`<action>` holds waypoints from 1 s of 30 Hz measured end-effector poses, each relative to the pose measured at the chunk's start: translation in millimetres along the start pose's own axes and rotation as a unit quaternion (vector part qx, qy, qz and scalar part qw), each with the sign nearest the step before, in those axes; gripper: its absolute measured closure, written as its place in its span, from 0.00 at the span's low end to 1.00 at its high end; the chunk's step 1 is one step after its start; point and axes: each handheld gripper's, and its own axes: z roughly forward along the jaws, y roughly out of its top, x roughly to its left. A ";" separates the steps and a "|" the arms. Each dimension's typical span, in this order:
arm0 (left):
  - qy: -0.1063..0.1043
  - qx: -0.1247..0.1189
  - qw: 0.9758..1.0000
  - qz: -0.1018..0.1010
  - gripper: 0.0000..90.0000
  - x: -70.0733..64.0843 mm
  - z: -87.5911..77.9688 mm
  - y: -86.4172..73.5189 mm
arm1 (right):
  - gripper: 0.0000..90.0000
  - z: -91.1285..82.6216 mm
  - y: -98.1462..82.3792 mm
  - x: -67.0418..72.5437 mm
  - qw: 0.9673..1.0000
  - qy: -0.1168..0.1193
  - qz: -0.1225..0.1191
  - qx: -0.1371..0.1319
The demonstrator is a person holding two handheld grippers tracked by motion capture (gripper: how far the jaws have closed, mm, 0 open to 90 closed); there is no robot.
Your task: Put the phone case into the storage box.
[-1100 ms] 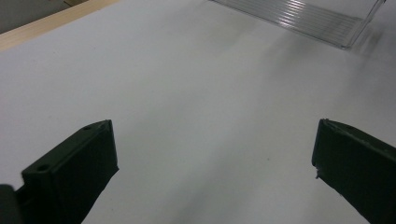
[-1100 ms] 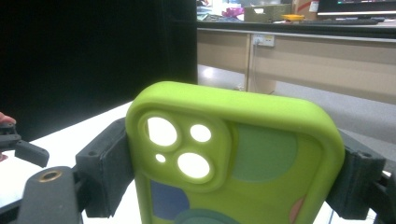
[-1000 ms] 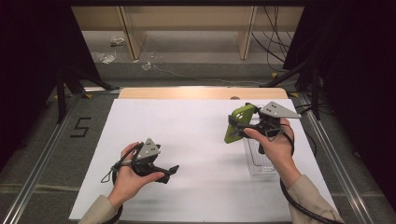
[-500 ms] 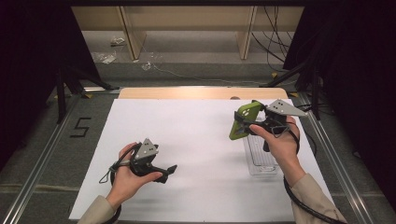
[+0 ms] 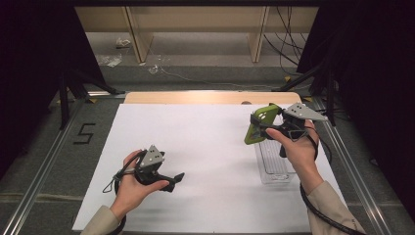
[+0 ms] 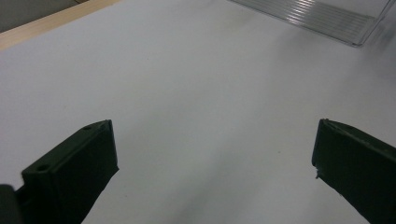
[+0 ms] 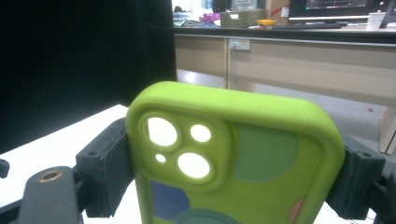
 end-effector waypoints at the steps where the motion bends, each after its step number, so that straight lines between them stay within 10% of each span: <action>1: 0.000 0.000 1.000 0.000 0.00 0.1 -0.1 -0.3 | 0.19 -0.3 0.2 -0.5 1.000 -0.001 -0.001 0.001; 30: 0.003 -0.001 1.000 -0.004 0.00 1.8 -1.5 -1.6 | 0.19 -11.5 4.2 -22.8 0.999 -0.039 0.007 -0.010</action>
